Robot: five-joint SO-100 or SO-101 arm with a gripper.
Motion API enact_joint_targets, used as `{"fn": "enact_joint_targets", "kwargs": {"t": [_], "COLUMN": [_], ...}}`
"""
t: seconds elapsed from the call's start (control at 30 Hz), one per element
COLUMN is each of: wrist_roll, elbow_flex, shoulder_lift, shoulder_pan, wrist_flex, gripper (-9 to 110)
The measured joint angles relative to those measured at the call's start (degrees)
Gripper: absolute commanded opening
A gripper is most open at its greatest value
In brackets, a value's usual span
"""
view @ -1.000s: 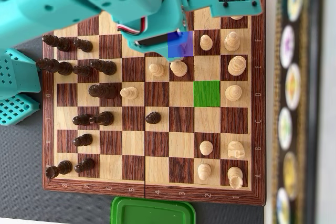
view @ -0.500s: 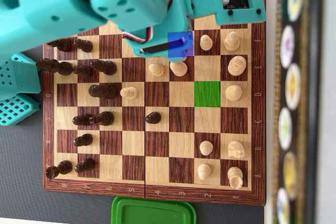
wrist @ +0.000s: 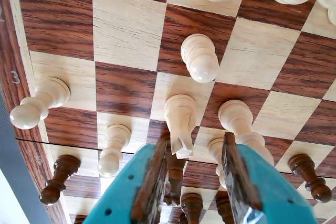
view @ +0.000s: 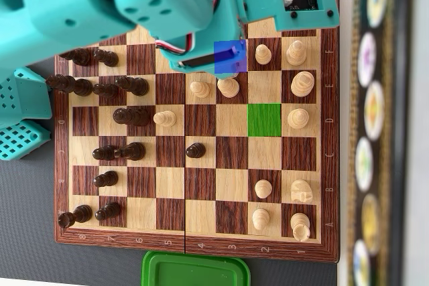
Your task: Play chess
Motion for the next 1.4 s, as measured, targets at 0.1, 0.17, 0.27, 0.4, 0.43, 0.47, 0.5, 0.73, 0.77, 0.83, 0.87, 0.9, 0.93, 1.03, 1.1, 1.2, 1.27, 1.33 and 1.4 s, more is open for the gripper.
{"fn": "enact_joint_targets", "kwargs": {"t": [0.1, 0.17, 0.27, 0.4, 0.43, 0.47, 0.5, 0.73, 0.77, 0.83, 0.87, 0.9, 0.93, 1.03, 1.1, 1.2, 1.27, 1.33, 1.4], "wrist_roll": [0.00, 0.00, 0.00, -1.23, -1.32, -1.32, -1.49, -1.58, -1.58, -1.58, -1.58, -1.58, -1.58, -1.58, -1.58, -1.58, -1.58, -1.58, -1.58], "elbow_flex": [0.00, 0.00, 1.14, 2.37, 2.37, 2.37, 2.37, 2.37, 2.37, 2.37, 2.37, 2.37, 2.37, 2.37, 2.37, 2.37, 2.37, 2.37, 2.37], "shoulder_lift": [0.00, 0.00, 0.00, 0.00, 0.00, 0.00, 0.00, -0.53, -1.05, -2.29, -2.81, -3.08, -3.08, -3.08, -3.08, -3.08, -3.08, -3.08, -3.08], "shoulder_pan": [0.00, 0.00, 0.00, 0.00, 0.00, 0.00, 0.00, 0.00, 0.00, 0.00, 0.00, 0.00, 0.00, 0.00, 0.00, 0.00, 0.00, 0.00, 0.00], "wrist_flex": [0.00, 0.00, 0.00, 0.00, 0.00, 0.00, 0.00, -0.35, -0.35, -0.35, -0.35, -0.35, -0.35, -0.35, -0.35, -0.35, -0.35, -0.35, -0.35], "gripper": [13, 13, 13, 13, 13, 13, 13, 13, 13, 13, 13, 13, 13, 13, 13, 13, 13, 12, 9]}}
